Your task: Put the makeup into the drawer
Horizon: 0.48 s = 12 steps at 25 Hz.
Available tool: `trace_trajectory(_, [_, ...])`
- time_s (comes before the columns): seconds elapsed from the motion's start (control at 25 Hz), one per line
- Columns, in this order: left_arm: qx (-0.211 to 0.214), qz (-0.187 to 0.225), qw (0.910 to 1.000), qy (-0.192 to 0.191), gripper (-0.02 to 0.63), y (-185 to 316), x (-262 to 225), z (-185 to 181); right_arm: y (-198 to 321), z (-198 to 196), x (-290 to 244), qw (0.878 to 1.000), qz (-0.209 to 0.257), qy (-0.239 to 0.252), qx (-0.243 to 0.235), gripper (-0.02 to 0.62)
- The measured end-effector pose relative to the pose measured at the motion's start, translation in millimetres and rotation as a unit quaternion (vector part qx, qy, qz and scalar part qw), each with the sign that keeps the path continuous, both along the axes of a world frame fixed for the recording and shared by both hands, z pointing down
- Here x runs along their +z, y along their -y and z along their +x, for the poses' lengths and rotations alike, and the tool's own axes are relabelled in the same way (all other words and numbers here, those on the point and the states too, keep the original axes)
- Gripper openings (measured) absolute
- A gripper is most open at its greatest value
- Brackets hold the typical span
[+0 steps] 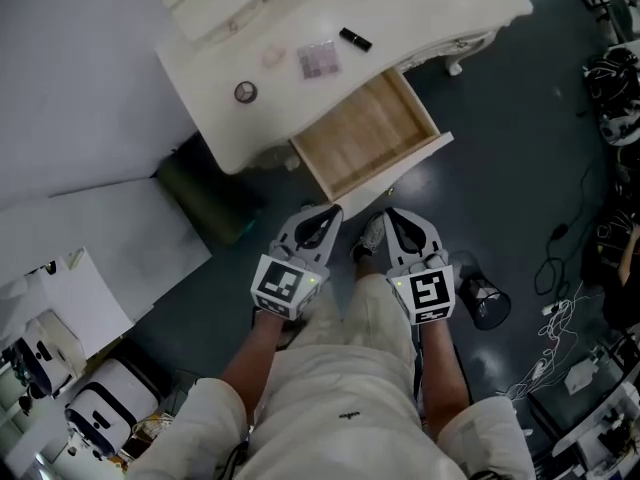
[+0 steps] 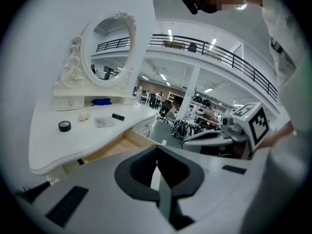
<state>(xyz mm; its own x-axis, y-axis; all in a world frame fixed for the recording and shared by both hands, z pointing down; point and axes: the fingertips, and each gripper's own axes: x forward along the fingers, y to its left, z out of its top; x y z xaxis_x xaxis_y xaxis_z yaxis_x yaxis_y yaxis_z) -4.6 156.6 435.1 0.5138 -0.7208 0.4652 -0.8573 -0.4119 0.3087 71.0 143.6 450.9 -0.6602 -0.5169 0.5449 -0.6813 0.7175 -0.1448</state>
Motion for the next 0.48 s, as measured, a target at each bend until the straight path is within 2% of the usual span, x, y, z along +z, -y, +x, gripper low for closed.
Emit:
trace_trajectory(0.2, [0.001,0.001,1.0,-0.006,0.009,-3,-17,2,-9,-10,-30,1.0,-0.006,0.023,-0.007,0.012])
trace_trajectory(0.48, [0.011,0.005,0.9999,-0.006,0.009,-10,-35,4,-20,-15,-46,0.999,-0.016,0.028,0.001,0.012])
